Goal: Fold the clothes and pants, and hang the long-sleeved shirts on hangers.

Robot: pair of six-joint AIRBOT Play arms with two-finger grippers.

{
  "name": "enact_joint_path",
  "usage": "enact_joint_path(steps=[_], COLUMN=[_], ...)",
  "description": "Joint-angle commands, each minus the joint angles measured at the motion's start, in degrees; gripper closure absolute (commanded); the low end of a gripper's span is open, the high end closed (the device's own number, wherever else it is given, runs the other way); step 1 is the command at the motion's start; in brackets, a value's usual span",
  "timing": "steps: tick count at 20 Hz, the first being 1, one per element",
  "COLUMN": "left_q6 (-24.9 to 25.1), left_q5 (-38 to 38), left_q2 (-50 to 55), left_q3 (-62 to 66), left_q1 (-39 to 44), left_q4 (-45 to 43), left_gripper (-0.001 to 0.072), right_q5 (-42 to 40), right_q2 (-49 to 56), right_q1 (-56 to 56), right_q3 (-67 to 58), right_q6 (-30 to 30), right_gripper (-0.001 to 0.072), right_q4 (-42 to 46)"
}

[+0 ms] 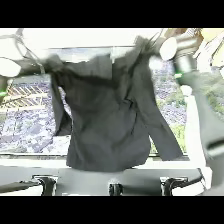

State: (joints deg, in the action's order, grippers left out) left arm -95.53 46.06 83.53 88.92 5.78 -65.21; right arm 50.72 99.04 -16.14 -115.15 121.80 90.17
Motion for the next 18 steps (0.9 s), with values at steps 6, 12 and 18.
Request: enact_joint_path(steps=[6,12,18], left_q6=[-0.1,-1.6,-1.4], left_q5=[-1.0,14.3,23.7], left_q2=[13.3,8.1,-2.8], left_q3=[0.0,5.3,-6.6], left_q1=[-0.4,-7.4,-14.7], left_q4=[6.2,6.7,1.8], left_gripper=[0.0596,0.0092,0.0092], right_q5=[8.1,23.3,43.1], right_q2=[11.5,-1.8,-13.6], right_q1=[0.0,3.2,16.0], right_q3=[0.5,0.5,8.5], right_q6=[0.2,-15.2,-26.3], right_gripper=[0.0350,0.0150,0.0149], right_q4=[-3.8,-0.2,-3.3])
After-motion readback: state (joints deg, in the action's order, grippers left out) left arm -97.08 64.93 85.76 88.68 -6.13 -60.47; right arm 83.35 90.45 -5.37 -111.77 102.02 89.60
